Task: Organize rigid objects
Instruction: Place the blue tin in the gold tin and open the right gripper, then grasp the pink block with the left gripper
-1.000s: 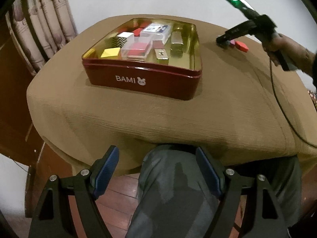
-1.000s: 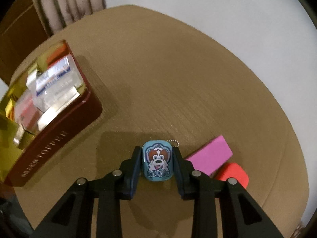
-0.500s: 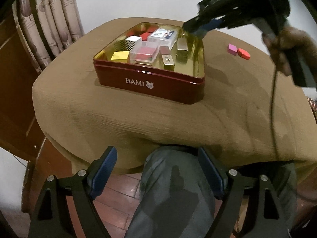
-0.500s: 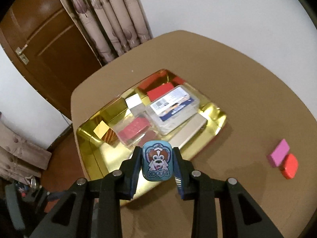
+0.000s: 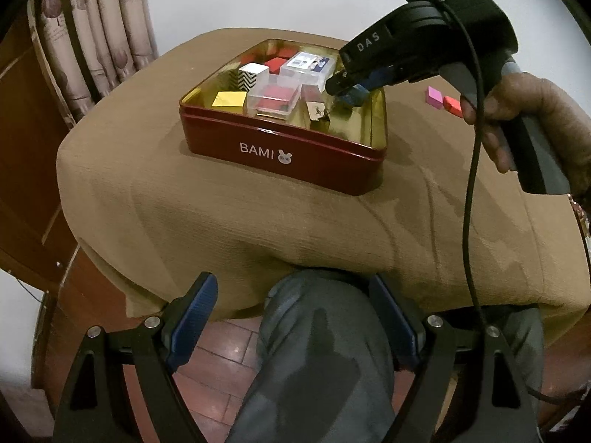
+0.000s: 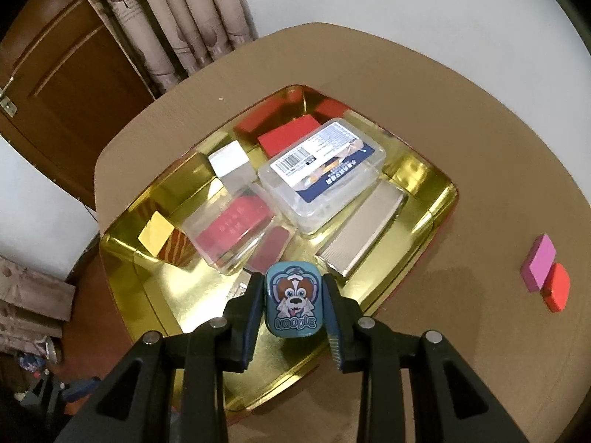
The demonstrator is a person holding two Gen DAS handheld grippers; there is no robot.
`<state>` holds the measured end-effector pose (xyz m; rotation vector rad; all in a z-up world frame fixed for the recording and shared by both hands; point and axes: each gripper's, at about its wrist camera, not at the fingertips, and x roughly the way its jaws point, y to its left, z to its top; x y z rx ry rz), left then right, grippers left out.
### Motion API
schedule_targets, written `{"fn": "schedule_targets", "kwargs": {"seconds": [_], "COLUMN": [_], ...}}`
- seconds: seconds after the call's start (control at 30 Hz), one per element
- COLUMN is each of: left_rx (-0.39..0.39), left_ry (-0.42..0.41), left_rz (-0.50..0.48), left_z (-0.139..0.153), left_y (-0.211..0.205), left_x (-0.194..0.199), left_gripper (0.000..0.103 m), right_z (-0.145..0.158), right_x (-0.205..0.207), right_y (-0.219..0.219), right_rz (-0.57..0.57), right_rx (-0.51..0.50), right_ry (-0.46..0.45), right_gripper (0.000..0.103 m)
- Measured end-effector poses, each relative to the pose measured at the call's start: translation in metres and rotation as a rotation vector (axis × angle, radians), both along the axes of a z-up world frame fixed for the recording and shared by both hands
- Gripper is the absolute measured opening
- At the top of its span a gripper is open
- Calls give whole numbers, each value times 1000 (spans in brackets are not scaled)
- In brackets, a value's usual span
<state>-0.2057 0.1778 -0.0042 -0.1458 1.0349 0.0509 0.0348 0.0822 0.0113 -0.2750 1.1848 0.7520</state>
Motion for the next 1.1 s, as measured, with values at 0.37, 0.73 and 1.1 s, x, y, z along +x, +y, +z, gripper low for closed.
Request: {"fn": "schedule_targets", "kwargs": {"seconds": [0.37,0.73,1.1], "left_rx": [31,48,-59], "left_ry": [-12,-75,-78], "left_rz": [14,-154,-402], "left_z": [1,18,80], "left_y": [-7,-54,-130], "left_x": [-1,-3,147], "left_gripper": [81,81,84], "right_z": [52,-36,-52], "right_x": [-17,-19,-15], "right_y": [-75,-310,-387], "right_rz": [-162,-657,-823], "right_rx": [195,-225,-45], "right_ry": [-299,-431,-332], "right_gripper": [33,52,53]}}
